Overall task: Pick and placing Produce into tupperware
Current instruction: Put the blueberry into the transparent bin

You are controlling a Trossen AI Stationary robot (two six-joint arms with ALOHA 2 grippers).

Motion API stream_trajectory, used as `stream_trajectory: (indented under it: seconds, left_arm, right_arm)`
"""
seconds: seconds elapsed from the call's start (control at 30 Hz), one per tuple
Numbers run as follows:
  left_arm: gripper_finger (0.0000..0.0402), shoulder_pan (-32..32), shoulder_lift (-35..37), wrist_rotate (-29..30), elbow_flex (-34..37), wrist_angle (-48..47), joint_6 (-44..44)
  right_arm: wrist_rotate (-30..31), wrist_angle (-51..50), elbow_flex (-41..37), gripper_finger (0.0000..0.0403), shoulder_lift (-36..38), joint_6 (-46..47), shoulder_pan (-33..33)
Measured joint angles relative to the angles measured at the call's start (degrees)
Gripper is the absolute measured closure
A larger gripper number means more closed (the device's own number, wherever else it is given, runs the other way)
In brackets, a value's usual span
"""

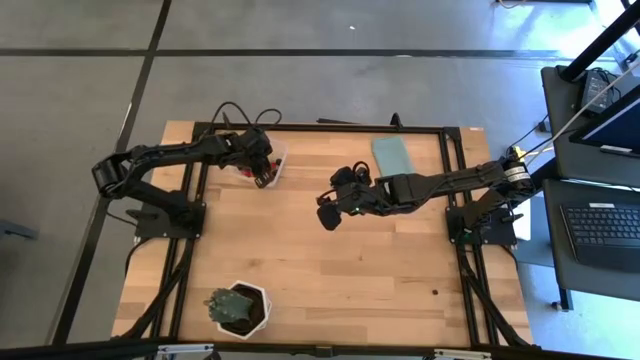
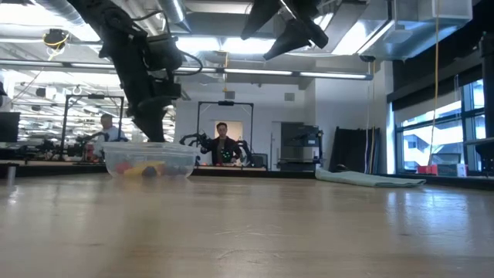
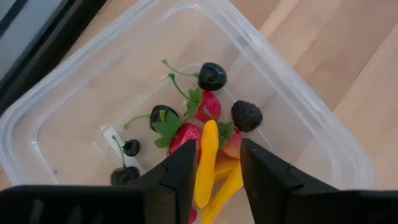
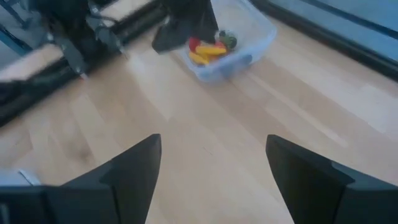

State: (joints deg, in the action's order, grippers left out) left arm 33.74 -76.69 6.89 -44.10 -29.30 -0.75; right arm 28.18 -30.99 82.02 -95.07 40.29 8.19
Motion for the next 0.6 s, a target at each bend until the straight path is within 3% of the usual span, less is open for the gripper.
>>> stream_trajectory:
  seconds: [0.07, 0.27, 0.43, 0.6]
  left_arm:
    - [0.0276, -0.2, 0.0, -2.0, 0.0, 0.0, -0.2]
    - [0.0242, -2.7, 0.0, -12.4, 0.0, 3.5, -3.8]
    - [0.0224, -7.2, 0.0, -20.6, 0.0, 15.5, -8.0]
    - [0.0220, -12.7, 0.0, -21.4, 0.0, 28.5, -12.3]
  right_arm:
    - [-3.0, -2.2, 0.0, 0.0111, 0.1, 1.1, 0.2]
    - [-19.2, -13.7, 0.0, 0.0111, 2.2, 8.3, 0.3]
    - [-25.7, -30.3, 0.0, 0.0111, 3.2, 18.6, 2.6]
    - [-33.5, -44.1, 0.0, 0.0111, 3.1, 25.1, 8.9]
